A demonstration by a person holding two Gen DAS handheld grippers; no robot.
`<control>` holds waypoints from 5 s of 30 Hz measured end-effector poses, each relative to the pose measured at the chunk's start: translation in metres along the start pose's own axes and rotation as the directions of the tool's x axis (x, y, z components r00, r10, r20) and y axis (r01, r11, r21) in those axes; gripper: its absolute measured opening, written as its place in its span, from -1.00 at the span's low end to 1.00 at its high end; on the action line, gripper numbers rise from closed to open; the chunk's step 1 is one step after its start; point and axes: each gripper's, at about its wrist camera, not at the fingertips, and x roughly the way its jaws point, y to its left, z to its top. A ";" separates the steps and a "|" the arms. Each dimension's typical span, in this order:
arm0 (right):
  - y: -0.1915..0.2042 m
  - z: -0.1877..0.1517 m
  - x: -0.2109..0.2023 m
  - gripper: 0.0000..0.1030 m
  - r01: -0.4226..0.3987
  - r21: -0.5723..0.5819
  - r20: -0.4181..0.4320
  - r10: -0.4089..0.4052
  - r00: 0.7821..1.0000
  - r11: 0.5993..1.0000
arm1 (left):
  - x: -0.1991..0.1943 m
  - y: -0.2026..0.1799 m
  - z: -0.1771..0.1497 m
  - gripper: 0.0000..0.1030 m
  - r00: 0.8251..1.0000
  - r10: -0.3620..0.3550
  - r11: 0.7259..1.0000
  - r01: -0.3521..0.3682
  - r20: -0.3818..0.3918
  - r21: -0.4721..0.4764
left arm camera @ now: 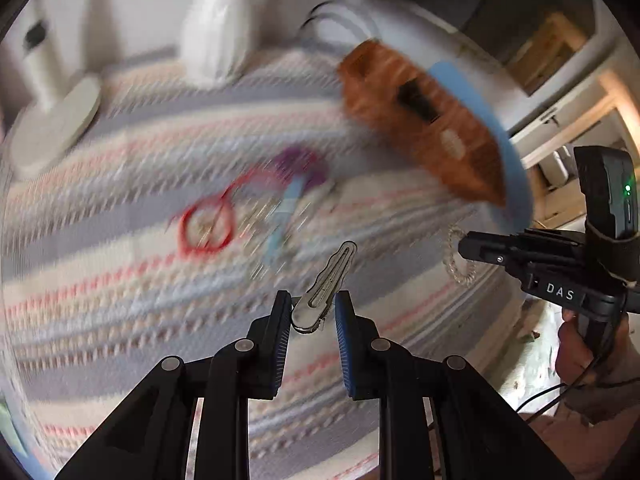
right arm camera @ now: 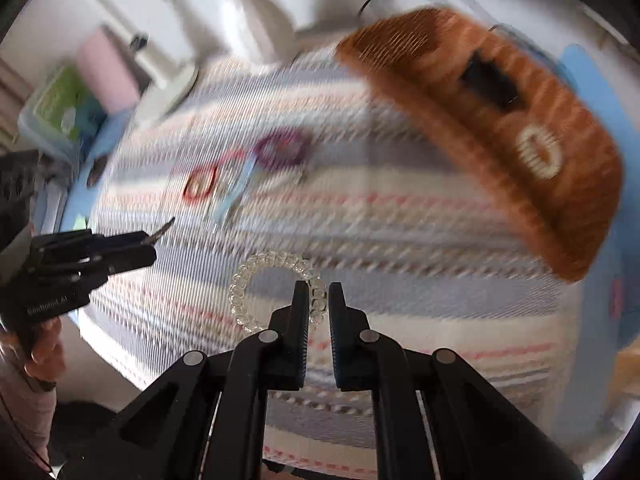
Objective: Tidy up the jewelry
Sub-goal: 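Carry the silver clip into the basket with the left tool while the right tool drops the clear coil there, then grasp the red string bracelet with the left tool while the right tool grasps the light blue clip, then carry the red bracelet into the basket with the left tool while the right tool drops the blue clip there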
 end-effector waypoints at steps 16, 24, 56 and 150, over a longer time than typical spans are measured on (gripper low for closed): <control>-0.181 0.095 -0.033 -0.79 0.244 0.339 0.098 -0.292 0.951 0.908 | 0.109 -0.148 0.180 -0.56 0.993 -0.101 0.966 0.112 -0.059 0.232; -0.221 0.104 0.001 -0.79 0.215 0.390 0.018 -0.241 0.970 0.895 | 0.172 -0.169 0.176 -0.56 0.988 -0.016 0.966 0.055 -0.151 0.254; -0.042 0.103 -0.073 -0.54 -0.014 0.126 0.196 -0.011 0.980 0.992 | -0.096 0.093 0.024 -0.26 0.968 0.108 0.942 -0.027 0.225 -0.335; -0.206 0.074 -0.034 -0.71 0.080 0.270 0.045 -0.096 0.994 0.960 | 0.157 -0.170 0.171 -0.93 0.994 -0.096 0.977 0.105 -0.059 0.186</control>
